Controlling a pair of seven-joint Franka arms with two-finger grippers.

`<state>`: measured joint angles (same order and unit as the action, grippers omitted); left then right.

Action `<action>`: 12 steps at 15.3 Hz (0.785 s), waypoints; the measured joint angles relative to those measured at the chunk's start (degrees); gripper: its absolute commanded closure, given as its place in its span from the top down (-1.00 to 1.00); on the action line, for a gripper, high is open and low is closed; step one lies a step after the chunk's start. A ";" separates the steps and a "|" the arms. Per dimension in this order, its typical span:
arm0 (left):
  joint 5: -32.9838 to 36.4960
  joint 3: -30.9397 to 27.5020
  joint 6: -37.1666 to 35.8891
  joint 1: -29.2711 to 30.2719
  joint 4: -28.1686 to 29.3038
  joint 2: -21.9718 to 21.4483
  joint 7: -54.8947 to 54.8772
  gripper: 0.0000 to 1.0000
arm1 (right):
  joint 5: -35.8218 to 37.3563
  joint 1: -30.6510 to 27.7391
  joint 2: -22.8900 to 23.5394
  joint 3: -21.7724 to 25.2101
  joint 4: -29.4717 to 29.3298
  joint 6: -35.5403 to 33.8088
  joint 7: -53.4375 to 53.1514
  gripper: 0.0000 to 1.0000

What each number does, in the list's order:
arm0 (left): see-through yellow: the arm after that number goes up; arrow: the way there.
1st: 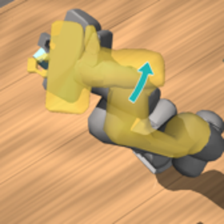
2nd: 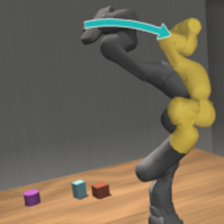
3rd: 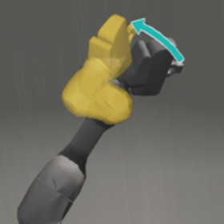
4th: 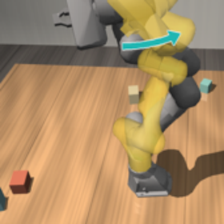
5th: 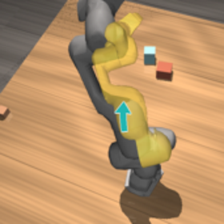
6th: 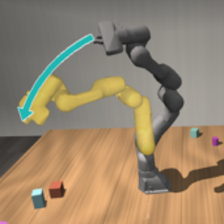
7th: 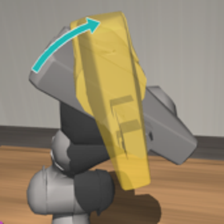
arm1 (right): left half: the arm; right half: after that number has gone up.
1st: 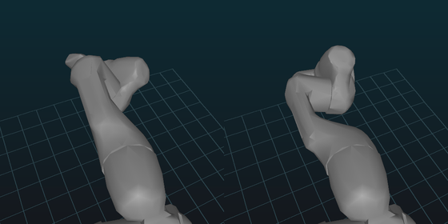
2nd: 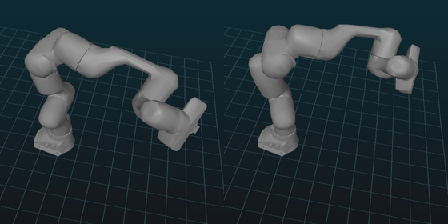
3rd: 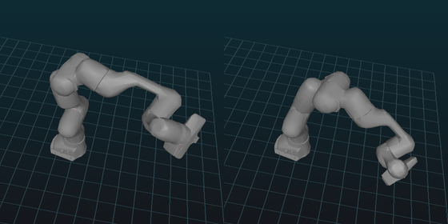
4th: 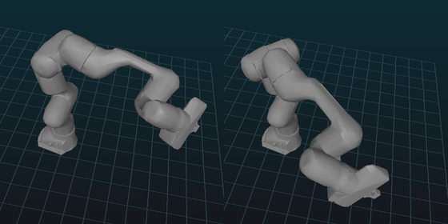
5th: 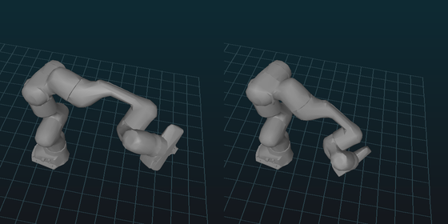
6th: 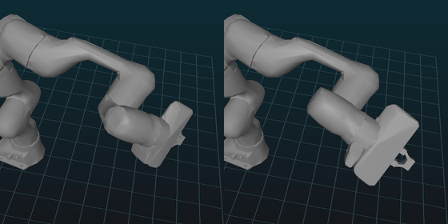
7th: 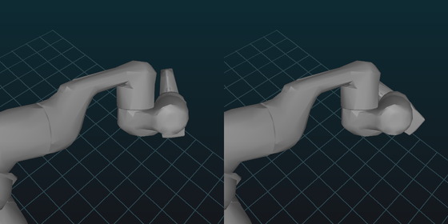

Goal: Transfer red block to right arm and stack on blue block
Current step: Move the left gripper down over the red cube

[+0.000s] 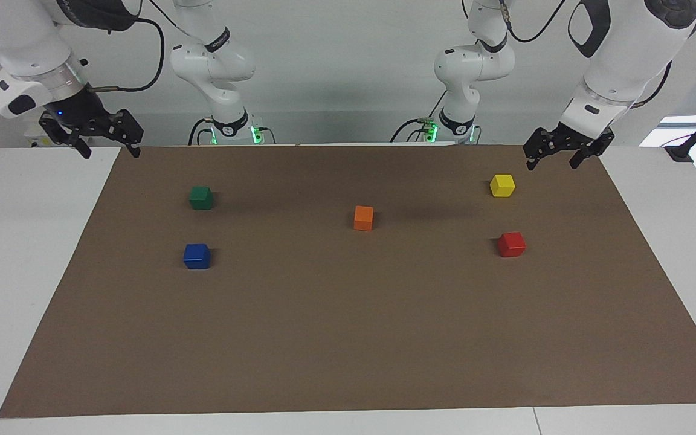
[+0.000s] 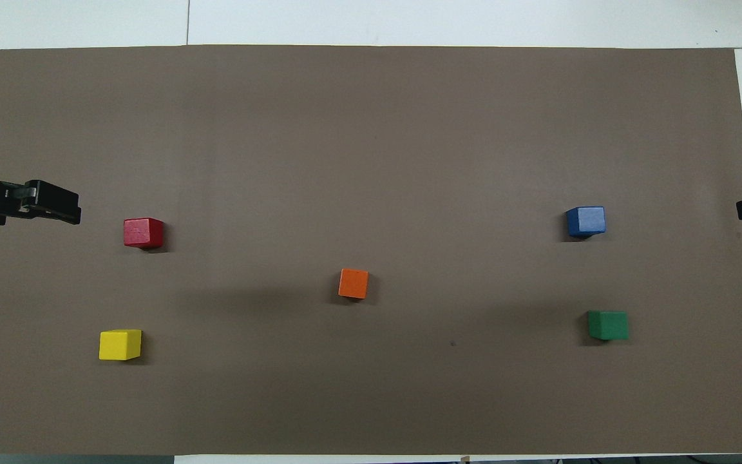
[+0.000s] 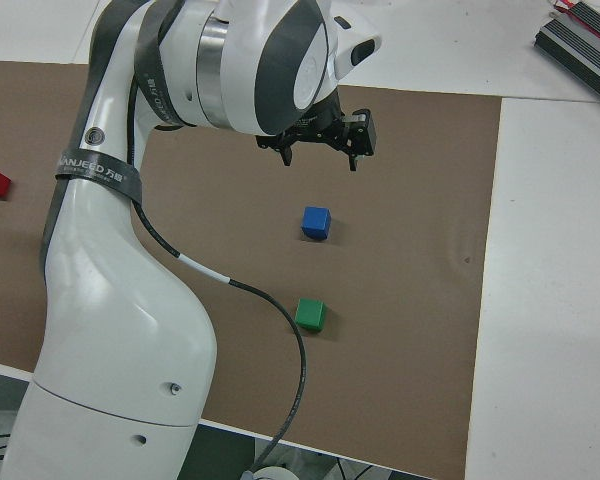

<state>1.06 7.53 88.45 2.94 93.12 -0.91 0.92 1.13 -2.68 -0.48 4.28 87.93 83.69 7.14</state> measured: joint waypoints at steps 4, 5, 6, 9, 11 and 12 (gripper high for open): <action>0.00 -0.08 3.35 0.14 2.75 -0.75 0.14 1.00 | 0.00 -0.62 -1.10 0.05 0.01 -0.04 0.00 1.00; 0.00 -0.08 7.31 0.16 5.50 -1.46 0.14 1.00 | 0.00 -0.80 -1.53 0.08 0.03 -0.15 0.00 1.00; 0.00 -0.07 10.82 0.17 8.56 -2.13 0.14 1.00 | 0.00 -0.79 -1.94 0.09 0.19 -0.29 0.00 1.00; 0.00 -0.06 16.61 0.21 15.91 -2.76 0.14 1.00 | 0.00 -0.75 -2.83 0.05 1.66 -0.45 0.00 1.00; 0.00 -0.04 20.78 0.22 19.22 -1.99 0.14 1.00 | -0.02 -0.71 -4.01 0.01 4.78 -0.31 0.00 1.00; 0.00 -0.01 22.97 0.22 20.44 -1.16 0.14 1.00 | -0.02 -0.70 -5.13 -0.03 7.54 0.65 0.00 1.00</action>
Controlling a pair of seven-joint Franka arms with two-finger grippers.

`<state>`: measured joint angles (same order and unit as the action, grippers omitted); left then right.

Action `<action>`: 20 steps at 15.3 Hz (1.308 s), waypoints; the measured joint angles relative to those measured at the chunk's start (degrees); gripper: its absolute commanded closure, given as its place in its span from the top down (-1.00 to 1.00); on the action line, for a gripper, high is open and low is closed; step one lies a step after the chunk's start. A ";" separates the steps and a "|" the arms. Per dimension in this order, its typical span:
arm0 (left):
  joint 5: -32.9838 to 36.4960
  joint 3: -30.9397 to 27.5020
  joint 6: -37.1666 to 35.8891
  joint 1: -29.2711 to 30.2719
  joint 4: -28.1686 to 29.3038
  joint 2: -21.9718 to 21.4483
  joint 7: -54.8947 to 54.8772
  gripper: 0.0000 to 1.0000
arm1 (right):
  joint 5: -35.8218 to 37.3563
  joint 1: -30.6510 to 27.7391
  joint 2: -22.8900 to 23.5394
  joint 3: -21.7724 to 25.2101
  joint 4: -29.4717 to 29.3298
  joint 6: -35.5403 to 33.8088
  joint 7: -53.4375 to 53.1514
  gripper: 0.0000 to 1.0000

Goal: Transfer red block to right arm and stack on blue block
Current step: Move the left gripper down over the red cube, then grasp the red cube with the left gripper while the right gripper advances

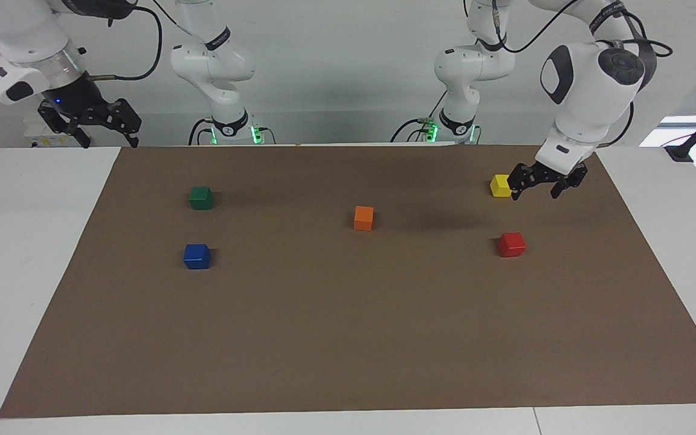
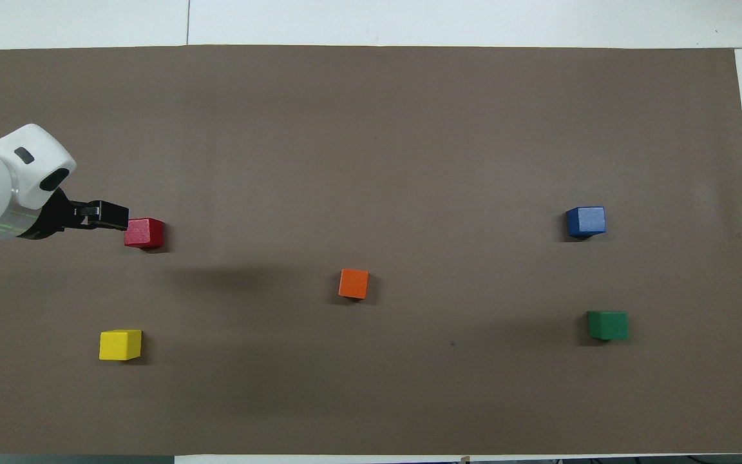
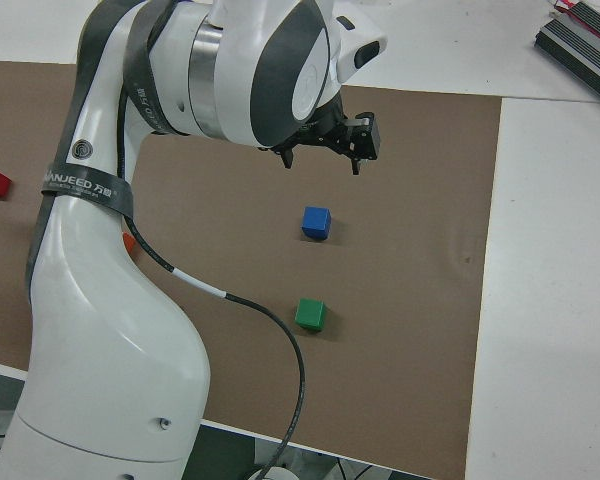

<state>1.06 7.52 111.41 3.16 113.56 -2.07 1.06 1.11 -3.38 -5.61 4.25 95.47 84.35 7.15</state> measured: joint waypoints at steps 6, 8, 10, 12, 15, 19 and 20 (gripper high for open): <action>0.00 -0.32 14.64 0.45 9.44 4.38 0.00 1.00 | -7.53 -1.74 -7.16 0.09 18.14 9.48 3.99 1.00; 0.00 -0.46 18.10 1.25 11.49 5.71 0.00 1.00 | -13.04 -4.34 -7.39 0.22 20.82 10.36 8.82 1.00; 0.00 -0.49 20.71 1.67 12.39 6.66 0.00 1.00 | -18.73 -6.25 -7.37 0.31 23.62 11.09 13.09 1.00; 0.00 -0.48 23.05 1.75 12.85 7.90 0.00 1.00 | -24.33 -7.30 -7.30 0.33 26.38 12.38 17.16 1.00; 0.00 -0.47 25.20 1.75 12.95 10.31 0.00 -0.92 | -33.87 -8.29 -7.01 0.34 29.44 13.45 24.73 1.00; -0.01 -0.51 23.10 1.95 12.70 10.92 0.06 -1.00 | -51.27 -9.54 -4.63 0.33 32.45 13.36 35.07 1.00; -0.16 -0.51 21.65 2.10 12.26 10.91 0.65 -1.00 | -55.30 -9.72 -3.59 0.33 33.10 13.06 38.16 1.00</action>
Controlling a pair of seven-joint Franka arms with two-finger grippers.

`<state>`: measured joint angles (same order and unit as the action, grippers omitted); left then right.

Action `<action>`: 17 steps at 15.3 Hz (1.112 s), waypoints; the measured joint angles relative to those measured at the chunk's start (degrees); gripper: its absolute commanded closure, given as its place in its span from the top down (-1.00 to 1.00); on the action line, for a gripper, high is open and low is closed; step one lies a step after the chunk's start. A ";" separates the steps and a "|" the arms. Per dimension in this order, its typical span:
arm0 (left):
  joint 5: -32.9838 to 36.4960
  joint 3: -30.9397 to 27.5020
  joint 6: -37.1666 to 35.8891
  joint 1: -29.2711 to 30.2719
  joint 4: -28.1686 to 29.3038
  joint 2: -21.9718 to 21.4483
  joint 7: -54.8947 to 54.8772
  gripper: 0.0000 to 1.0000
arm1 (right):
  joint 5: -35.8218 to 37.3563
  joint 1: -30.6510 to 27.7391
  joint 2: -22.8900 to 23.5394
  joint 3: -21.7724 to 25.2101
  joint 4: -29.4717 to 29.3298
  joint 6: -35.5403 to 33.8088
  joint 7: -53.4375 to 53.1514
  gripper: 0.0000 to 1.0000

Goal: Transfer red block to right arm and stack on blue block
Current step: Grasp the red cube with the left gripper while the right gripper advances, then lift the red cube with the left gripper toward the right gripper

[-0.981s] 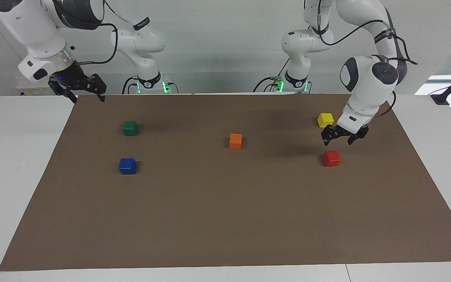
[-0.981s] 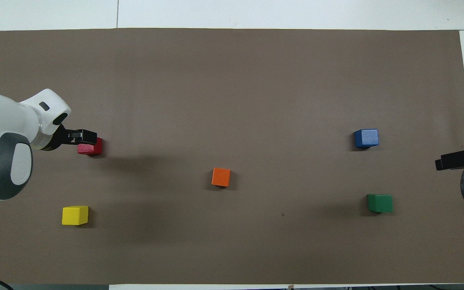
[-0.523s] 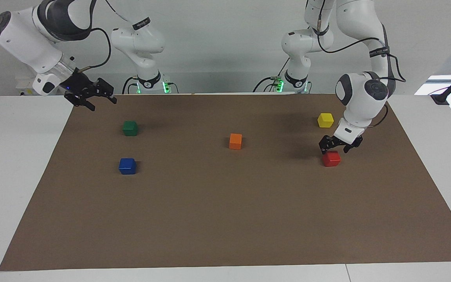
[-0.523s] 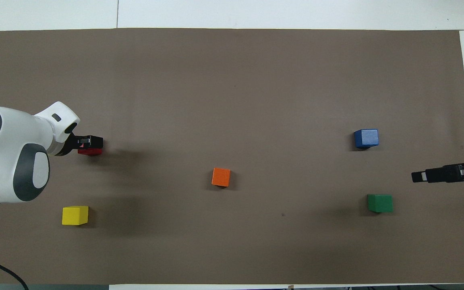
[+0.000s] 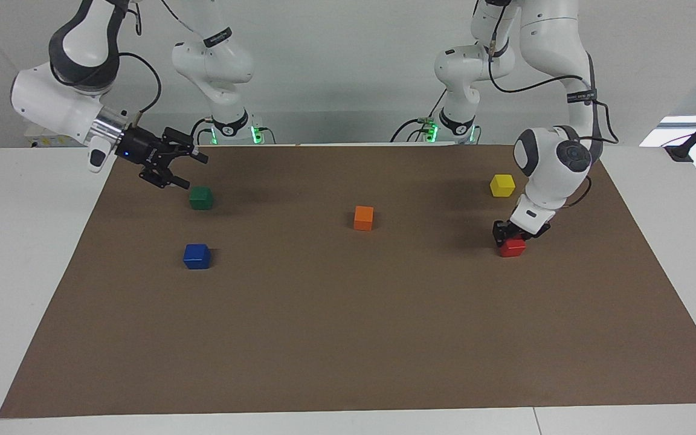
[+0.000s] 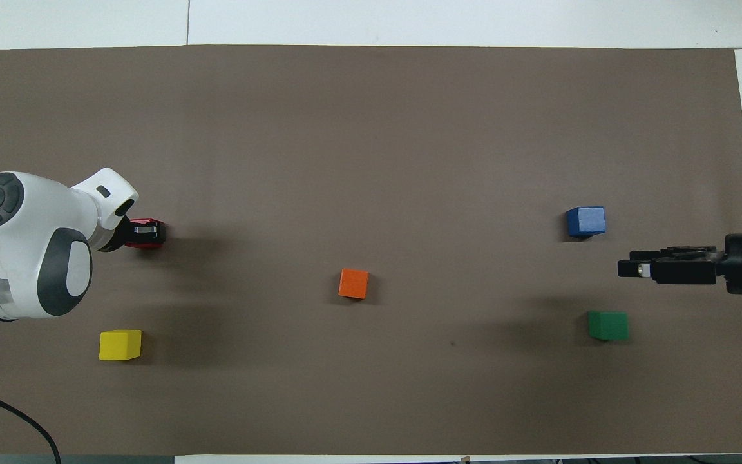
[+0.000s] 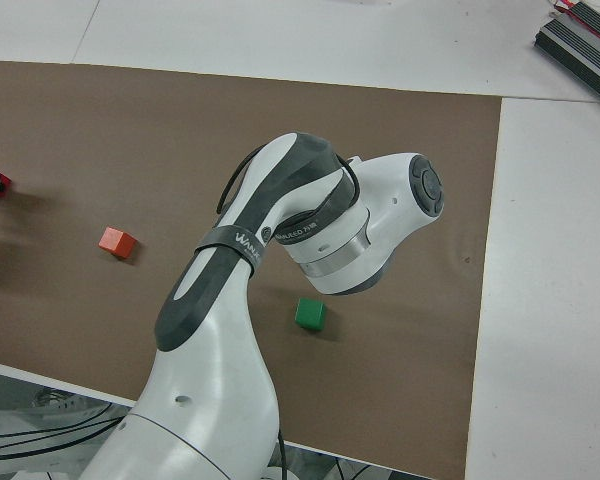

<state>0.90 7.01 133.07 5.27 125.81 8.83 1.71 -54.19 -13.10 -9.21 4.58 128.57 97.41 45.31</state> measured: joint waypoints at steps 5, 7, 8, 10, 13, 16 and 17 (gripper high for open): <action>-6.89 1.14 -24.06 -1.77 -13.17 -1.09 15.60 -1.00 | -13.48 0.08 4.12 -0.29 0.60 -6.75 5.43 1.00; -10.29 1.89 -35.85 -3.32 -19.93 -2.51 23.66 -1.00 | -17.56 1.22 5.35 -0.46 0.65 -10.03 6.38 1.00; -13.49 2.34 -39.87 -3.76 -22.14 -3.81 27.92 -1.00 | -19.80 2.32 5.91 -0.51 0.72 -11.63 6.42 1.00; -21.39 2.70 -45.30 -4.39 -23.64 -7.59 39.43 -1.00 | -24.97 5.00 7.65 -0.65 1.37 -15.78 6.42 1.00; -31.88 2.93 -48.02 -7.35 -23.61 -12.64 61.40 -1.00 | -32.49 8.40 12.97 -0.80 2.21 -23.09 7.52 1.00; -37.52 3.83 -45.70 -13.86 -23.63 -15.43 75.33 -1.00 | -37.51 11.20 17.57 -0.84 2.35 -29.92 7.79 1.00; -37.98 5.06 -42.81 -16.26 -23.54 -15.89 80.78 -1.00 | -38.84 11.98 19.06 -0.86 2.41 -32.42 7.79 1.00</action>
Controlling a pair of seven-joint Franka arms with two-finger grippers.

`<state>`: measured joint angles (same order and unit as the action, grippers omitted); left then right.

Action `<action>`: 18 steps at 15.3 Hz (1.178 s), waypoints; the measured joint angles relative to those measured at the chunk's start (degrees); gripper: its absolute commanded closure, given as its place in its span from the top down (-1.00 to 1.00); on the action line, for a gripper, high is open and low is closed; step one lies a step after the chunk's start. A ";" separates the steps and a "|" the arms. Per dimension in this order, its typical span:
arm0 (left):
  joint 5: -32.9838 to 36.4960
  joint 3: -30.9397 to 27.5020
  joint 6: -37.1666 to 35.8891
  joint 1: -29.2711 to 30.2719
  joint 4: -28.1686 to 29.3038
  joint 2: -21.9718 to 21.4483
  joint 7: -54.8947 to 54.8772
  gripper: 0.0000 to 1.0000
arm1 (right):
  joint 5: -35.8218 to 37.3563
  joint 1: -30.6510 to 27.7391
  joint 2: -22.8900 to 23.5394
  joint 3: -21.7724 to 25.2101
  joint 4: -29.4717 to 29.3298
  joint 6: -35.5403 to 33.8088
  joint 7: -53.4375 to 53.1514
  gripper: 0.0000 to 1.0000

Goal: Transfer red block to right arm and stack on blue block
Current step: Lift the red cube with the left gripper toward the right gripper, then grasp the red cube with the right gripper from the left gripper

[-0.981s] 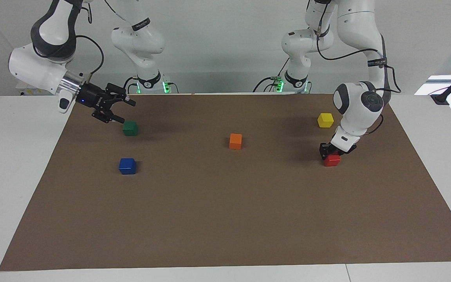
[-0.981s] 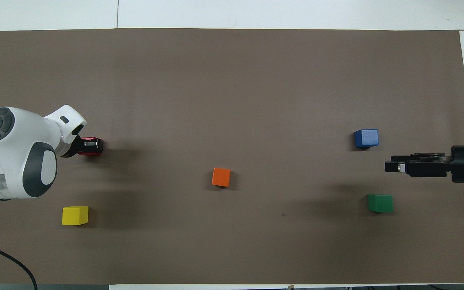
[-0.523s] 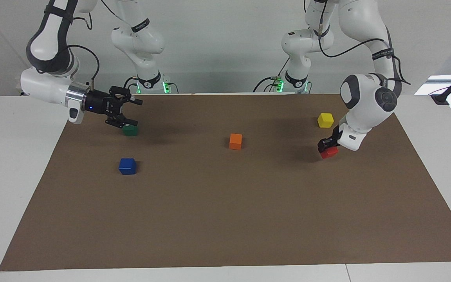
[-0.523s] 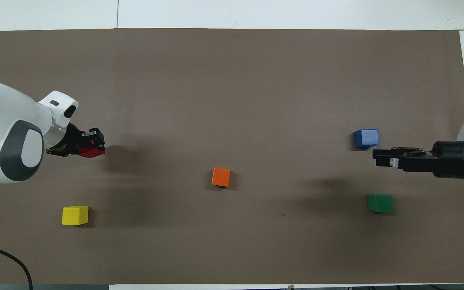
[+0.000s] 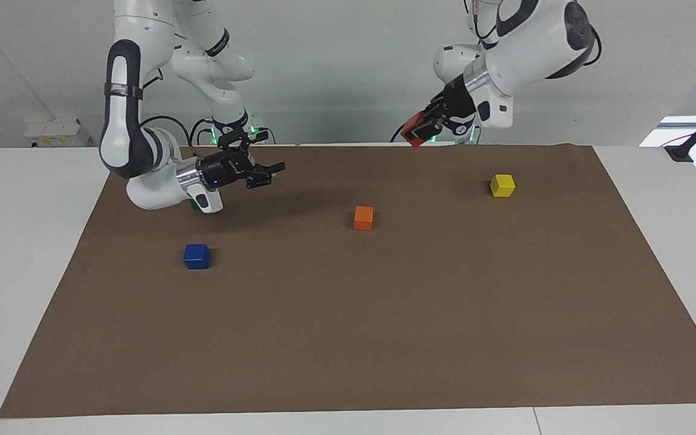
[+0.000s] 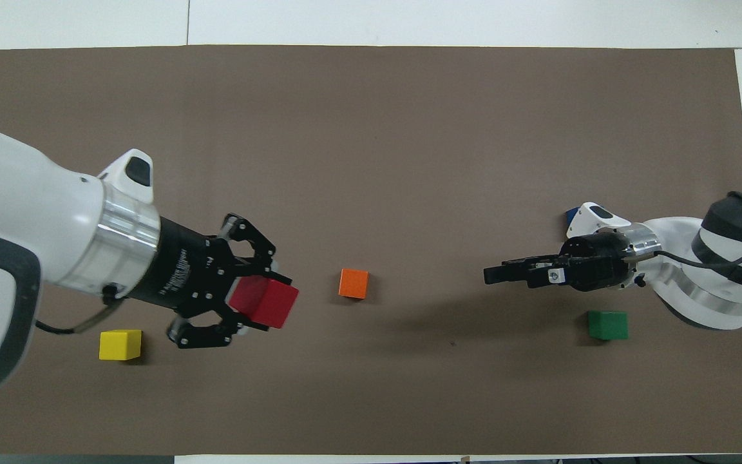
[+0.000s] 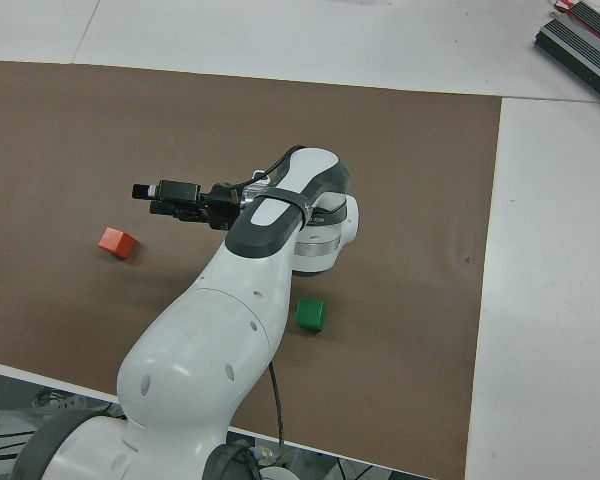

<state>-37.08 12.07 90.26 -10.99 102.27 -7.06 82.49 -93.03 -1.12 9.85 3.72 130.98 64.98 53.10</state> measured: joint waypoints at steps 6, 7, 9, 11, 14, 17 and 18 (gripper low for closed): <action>-0.44 4.42 25.66 -10.15 5.87 -0.28 28.28 -1.00 | -9.35 4.58 5.68 -0.18 1.96 -11.18 -0.02 1.00; -0.66 4.36 27.38 -10.46 6.51 -0.29 29.82 -1.00 | -10.84 5.84 6.28 -0.20 2.46 -12.32 -0.03 1.00; -1.49 4.23 29.12 -10.49 6.97 -0.34 31.14 -1.00 | -11.69 7.34 7.34 -0.27 2.83 -13.59 -0.02 1.00; -2.85 4.15 30.72 -10.57 7.16 -0.42 31.30 -1.00 | -12.86 8.63 8.80 -0.39 2.92 -16.42 -0.03 1.00; -3.09 4.21 32.07 -11.53 7.66 -0.54 31.64 -1.00 | -16.38 11.65 11.54 -0.54 2.91 -19.71 -0.03 1.00; -3.10 4.18 32.23 -11.90 8.53 -1.03 31.89 -1.00 | -17.70 12.98 12.41 -0.64 2.34 -16.70 0.00 1.00; -3.11 4.16 32.23 -11.90 8.74 -1.23 31.92 -1.00 | -18.38 13.19 12.41 -0.66 2.05 -15.57 0.00 1.00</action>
<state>-40.19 16.23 122.49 -22.89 111.01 -8.29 114.41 -111.42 12.08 22.26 3.06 133.04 49.42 53.10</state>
